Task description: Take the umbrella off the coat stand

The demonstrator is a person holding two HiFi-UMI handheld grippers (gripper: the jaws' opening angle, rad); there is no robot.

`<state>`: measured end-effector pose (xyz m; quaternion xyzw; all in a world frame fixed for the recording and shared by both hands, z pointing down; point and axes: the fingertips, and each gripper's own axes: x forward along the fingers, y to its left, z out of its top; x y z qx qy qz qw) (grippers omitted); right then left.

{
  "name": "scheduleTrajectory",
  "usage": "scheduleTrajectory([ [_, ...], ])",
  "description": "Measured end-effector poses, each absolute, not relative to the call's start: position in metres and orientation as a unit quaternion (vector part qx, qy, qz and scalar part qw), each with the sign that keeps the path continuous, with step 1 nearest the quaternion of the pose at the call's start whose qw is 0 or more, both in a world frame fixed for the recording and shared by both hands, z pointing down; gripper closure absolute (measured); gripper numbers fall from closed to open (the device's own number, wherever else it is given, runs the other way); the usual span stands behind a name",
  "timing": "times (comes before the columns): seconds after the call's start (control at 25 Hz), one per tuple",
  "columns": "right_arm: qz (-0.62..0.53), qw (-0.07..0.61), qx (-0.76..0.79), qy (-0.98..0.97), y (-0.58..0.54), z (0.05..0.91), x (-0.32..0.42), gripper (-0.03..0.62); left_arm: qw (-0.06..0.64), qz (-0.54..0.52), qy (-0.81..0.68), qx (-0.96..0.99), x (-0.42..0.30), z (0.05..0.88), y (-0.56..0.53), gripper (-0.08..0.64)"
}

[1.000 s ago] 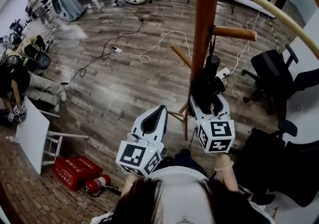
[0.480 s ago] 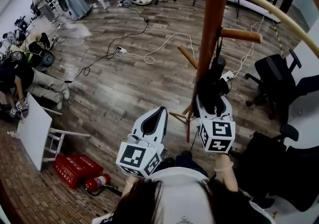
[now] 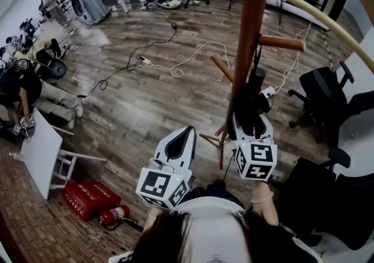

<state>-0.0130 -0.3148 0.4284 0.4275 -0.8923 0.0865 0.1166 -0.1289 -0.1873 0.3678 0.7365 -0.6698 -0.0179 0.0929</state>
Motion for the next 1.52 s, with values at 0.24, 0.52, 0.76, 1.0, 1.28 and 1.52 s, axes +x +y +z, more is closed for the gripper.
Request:
scheduleTrajectory([
  [0.24,0.088,0.104,0.424,-0.895,-0.310,0.422,-0.014,0.344,0.091,-0.019,-0.668,0.739,-0.129,0.366,-0.184,0.551],
  [0.52,0.081,0.093,0.424,-0.897,-0.305,0.412,-0.012,0.345,0.090,-0.021,-0.664,0.742,-0.127,0.364,-0.182,0.551],
  [0.76,0.092,0.075,0.429,-0.896,-0.302,0.405,-0.007,0.345,0.089,-0.023,-0.660,0.746,-0.126,0.362,-0.180,0.551],
  [1.0,0.095,0.054,0.433,-0.895,-0.300,0.391,0.000,0.345,0.087,-0.026,-0.652,0.752,-0.121,0.359,-0.180,0.551],
  [1.28,0.093,0.038,0.440,-0.892,-0.296,0.379,0.008,0.345,0.086,-0.035,-0.648,0.756,-0.120,0.357,-0.177,0.551],
  [1.52,0.090,0.036,0.447,-0.889,-0.295,0.371,0.013,0.345,0.083,-0.039,-0.643,0.760,-0.120,0.353,-0.175,0.551],
])
